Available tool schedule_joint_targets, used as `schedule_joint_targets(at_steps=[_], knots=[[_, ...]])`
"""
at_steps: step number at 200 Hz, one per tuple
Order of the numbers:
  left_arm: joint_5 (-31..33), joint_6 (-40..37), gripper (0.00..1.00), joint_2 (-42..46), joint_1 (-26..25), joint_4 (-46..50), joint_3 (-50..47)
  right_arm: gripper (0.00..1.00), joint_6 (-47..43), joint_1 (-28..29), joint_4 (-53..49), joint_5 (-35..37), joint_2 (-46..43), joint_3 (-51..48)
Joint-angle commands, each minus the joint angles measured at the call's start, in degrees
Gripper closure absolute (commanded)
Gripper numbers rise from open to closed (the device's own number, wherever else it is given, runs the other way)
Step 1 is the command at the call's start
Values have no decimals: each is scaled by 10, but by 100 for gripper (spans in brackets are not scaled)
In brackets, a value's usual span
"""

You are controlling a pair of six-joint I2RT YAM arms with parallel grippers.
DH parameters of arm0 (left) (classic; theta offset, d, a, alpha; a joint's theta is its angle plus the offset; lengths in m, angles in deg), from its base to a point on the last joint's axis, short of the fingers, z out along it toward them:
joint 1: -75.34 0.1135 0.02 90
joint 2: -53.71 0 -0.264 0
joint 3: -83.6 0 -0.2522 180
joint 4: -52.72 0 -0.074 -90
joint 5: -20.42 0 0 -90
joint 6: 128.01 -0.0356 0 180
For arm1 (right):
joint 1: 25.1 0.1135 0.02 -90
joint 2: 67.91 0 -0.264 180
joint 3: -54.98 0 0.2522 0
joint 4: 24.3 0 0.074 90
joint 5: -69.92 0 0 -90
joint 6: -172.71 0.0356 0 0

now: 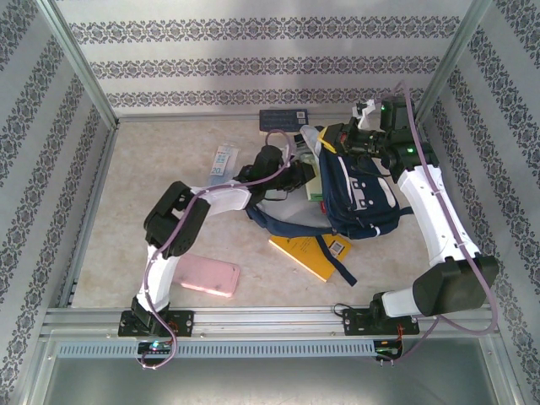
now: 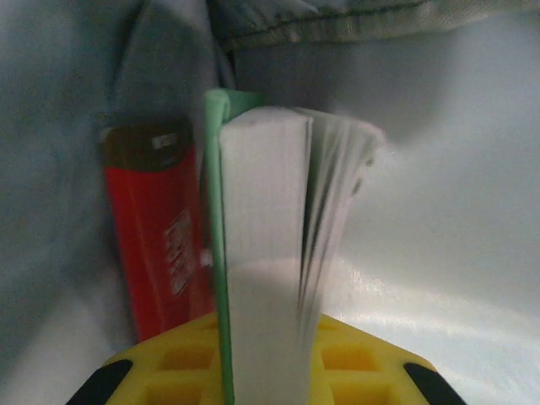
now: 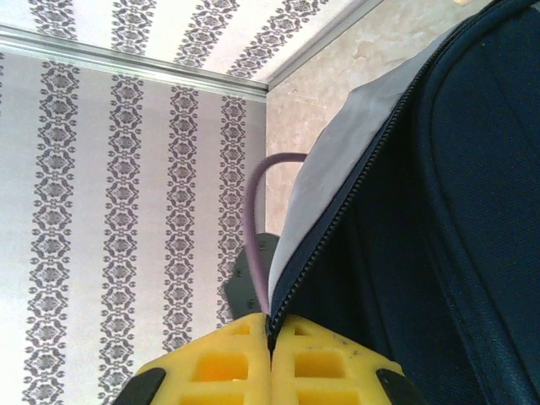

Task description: Pack the student bag

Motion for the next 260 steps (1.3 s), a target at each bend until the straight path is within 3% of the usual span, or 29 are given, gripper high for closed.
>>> schedule_joint_targets(at_steps=[1,30,54,79,93,119,145,212,241,260], knots=[[21,26,100,-29,-22,-67,65,100,37,-3,101,-33,-26,5],[38,60,100,-92,-37,-79,123,100,60,3,124,-23,-17,7],[66,56,100,-129,-54,-23,178,100,76,9,136,-9,-5,18],[66,47,94,-173,-67,23,263,100,87,27,152,-1,6,27],[66,54,81,-198,-73,38,309,100,91,36,160,3,10,27],[44,49,43,-236,-80,103,401,100,89,38,167,3,14,24],[47,3,28,-215,-79,169,408,100,72,29,151,3,11,25],[12,-104,26,-74,-47,315,301,100,-22,-17,58,55,-15,30],[69,-187,28,17,-40,475,265,100,-42,-30,40,74,-19,21],[123,-192,28,109,-35,500,182,100,-58,-31,24,100,-22,16]])
